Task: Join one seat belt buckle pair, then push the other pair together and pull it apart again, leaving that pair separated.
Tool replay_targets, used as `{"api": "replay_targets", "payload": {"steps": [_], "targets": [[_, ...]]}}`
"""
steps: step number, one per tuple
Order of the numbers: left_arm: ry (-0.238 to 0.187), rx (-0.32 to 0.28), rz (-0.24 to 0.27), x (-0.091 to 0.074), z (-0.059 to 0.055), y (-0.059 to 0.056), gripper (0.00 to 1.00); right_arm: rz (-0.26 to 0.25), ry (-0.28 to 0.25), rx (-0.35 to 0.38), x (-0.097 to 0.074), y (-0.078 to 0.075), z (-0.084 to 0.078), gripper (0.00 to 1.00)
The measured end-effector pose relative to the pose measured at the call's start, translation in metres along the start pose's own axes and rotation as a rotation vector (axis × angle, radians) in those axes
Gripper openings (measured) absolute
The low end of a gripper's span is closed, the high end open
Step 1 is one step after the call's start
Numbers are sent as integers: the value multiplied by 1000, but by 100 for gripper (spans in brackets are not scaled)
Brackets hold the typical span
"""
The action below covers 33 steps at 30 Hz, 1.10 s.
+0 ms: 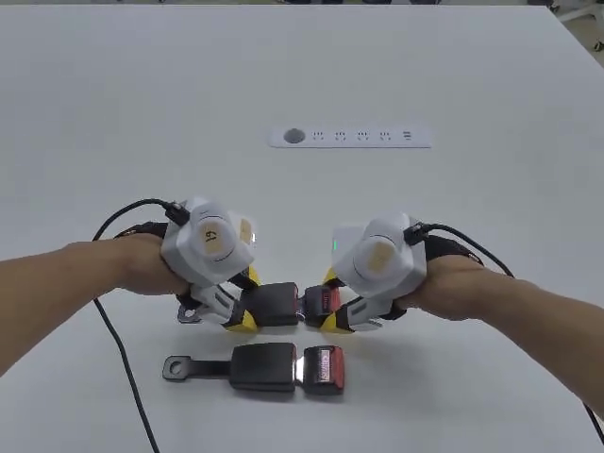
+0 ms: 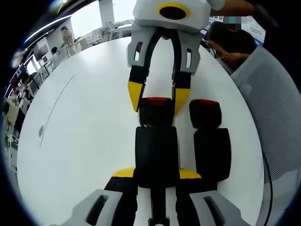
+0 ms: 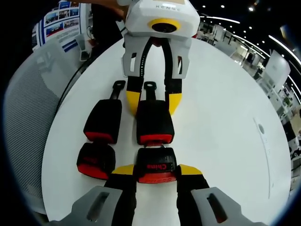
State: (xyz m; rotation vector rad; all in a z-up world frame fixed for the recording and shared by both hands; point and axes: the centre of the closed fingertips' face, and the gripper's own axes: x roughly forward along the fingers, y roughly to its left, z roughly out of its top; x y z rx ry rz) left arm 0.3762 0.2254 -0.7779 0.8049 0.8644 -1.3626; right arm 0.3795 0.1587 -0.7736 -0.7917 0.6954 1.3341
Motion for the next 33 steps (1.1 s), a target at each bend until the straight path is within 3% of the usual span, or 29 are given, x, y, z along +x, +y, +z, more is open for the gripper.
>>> {"api": "replay_targets", "payload": {"steps": [10,33], "targets": [[10,20,-10,1,-1,1,31,1,10,-12,1,-2,0,28],[39,-3,-9,2,-1,0,32,6,19,-8,-2,-2,-7,29]]}}
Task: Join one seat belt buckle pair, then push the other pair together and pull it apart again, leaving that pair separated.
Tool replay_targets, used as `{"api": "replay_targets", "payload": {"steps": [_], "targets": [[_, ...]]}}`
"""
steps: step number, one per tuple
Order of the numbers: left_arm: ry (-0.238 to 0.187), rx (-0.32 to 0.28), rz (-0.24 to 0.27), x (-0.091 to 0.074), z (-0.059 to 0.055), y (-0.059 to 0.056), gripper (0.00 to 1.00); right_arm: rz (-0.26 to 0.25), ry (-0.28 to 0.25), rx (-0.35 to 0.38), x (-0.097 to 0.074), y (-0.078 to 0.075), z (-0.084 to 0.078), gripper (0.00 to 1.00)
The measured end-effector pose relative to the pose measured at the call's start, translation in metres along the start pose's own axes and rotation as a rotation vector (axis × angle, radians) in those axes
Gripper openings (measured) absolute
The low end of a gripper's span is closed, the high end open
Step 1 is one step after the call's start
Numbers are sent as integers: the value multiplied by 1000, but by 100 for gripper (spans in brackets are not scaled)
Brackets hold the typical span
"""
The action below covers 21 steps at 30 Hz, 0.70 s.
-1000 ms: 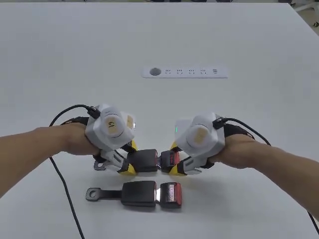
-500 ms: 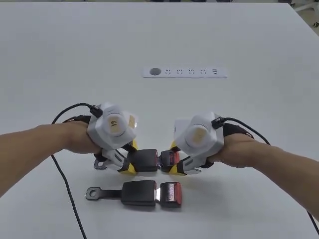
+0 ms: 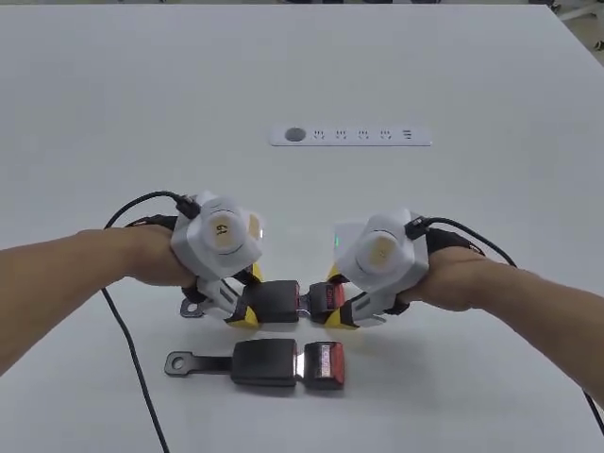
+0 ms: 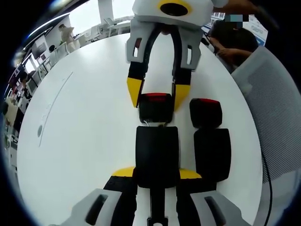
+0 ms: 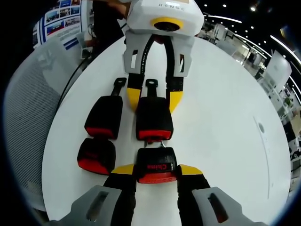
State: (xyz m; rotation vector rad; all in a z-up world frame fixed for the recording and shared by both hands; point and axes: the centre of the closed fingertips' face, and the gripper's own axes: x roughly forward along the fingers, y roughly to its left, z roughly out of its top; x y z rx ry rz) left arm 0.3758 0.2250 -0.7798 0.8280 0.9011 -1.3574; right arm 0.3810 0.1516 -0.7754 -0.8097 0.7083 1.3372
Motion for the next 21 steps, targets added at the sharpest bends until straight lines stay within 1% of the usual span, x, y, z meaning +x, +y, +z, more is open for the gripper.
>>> {"api": "replay_targets", "payload": {"steps": [3,6,10,21], "targets": [[4,2,0,0,0,0,32,0,5,-1,-2,1,0,29],[6,2,0,0,-1,1,32,2,16,-12,-6,0,-6,30],[3,2,1,1,-1,1,32,9,0,3,-6,0,-7,30],[3,8,-2,1,-2,2,32,12,-7,-3,-8,1,-8,30]]}}
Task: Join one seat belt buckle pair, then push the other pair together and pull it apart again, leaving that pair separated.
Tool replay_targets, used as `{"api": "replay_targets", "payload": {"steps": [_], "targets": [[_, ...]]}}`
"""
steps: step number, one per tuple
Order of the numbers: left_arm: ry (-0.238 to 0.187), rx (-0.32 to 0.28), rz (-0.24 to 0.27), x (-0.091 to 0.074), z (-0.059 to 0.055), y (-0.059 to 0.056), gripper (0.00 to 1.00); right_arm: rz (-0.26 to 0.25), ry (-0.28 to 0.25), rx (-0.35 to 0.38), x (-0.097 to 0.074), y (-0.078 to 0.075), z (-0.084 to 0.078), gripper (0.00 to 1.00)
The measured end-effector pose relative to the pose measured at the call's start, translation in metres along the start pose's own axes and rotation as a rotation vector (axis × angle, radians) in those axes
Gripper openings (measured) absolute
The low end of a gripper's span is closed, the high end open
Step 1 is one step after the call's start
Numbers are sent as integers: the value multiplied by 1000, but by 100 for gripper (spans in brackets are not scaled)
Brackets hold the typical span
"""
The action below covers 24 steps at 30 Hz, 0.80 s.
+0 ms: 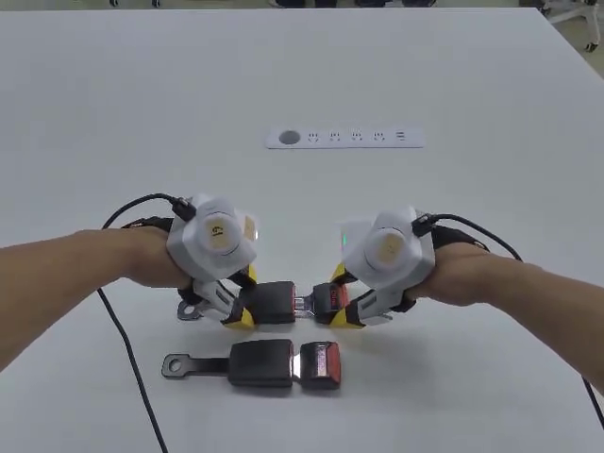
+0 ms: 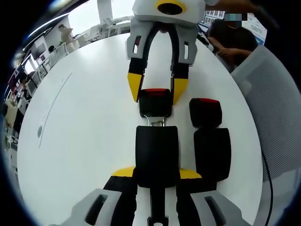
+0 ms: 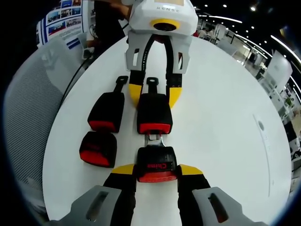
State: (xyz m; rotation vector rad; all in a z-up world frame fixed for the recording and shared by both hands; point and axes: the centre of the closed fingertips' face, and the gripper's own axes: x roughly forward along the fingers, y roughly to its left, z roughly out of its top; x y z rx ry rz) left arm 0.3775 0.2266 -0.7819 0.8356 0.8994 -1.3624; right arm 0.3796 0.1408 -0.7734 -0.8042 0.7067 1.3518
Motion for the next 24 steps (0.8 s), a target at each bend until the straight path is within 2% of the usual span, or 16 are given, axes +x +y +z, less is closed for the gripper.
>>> {"api": "replay_targets", "payload": {"steps": [7,24], "targets": [[5,2,-1,0,0,0,32,-1,1,-5,-2,0,-1,30],[12,4,-5,-1,1,0,32,7,31,10,-14,-3,-23,30]]}}
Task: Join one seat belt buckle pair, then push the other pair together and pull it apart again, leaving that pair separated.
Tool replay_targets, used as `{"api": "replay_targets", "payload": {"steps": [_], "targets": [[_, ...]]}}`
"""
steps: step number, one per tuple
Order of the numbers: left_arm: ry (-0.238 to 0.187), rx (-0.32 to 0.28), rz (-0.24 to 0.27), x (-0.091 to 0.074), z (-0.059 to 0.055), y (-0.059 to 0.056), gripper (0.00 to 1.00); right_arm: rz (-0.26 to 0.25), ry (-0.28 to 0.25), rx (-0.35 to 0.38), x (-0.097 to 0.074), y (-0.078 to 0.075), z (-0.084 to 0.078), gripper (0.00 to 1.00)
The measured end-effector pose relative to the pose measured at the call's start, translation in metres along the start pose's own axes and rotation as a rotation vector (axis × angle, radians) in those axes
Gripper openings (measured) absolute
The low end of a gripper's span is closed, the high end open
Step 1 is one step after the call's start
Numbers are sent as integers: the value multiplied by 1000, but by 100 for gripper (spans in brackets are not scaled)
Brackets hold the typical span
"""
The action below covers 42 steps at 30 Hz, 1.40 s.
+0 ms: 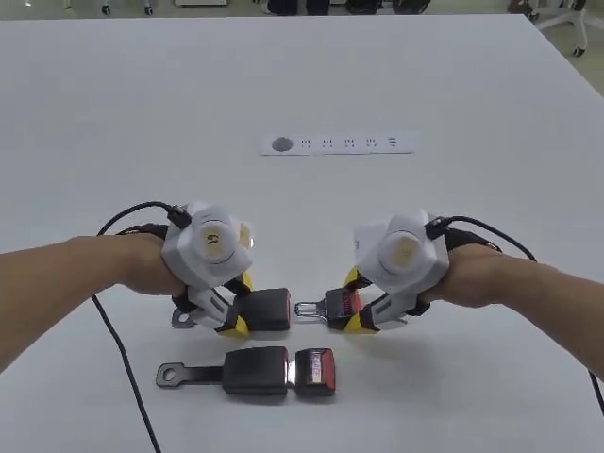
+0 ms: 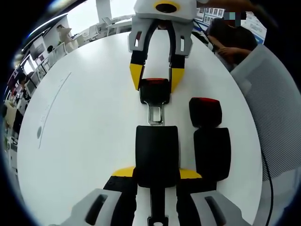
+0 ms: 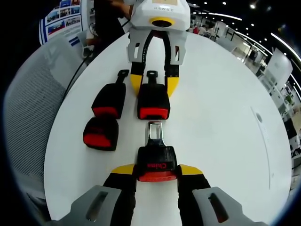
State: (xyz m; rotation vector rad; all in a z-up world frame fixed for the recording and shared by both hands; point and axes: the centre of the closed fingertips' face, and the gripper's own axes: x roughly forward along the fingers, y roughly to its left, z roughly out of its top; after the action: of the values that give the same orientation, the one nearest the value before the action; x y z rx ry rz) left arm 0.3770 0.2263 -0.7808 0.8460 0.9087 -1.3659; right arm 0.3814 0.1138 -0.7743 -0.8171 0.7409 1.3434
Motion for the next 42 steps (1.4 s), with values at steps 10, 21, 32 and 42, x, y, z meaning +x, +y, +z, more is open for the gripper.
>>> {"api": "replay_targets", "payload": {"steps": [10,21,32,42], "targets": [[1,5,-1,0,0,0,32,4,19,3,-7,0,-13,30],[4,7,-4,-1,2,-2,33,2,33,11,-16,-2,-27,30],[5,11,-6,0,-1,0,33,-5,40,18,-21,-1,-35,31],[9,21,-7,0,-1,1,33,-12,49,-42,-21,-2,-38,31]]}}
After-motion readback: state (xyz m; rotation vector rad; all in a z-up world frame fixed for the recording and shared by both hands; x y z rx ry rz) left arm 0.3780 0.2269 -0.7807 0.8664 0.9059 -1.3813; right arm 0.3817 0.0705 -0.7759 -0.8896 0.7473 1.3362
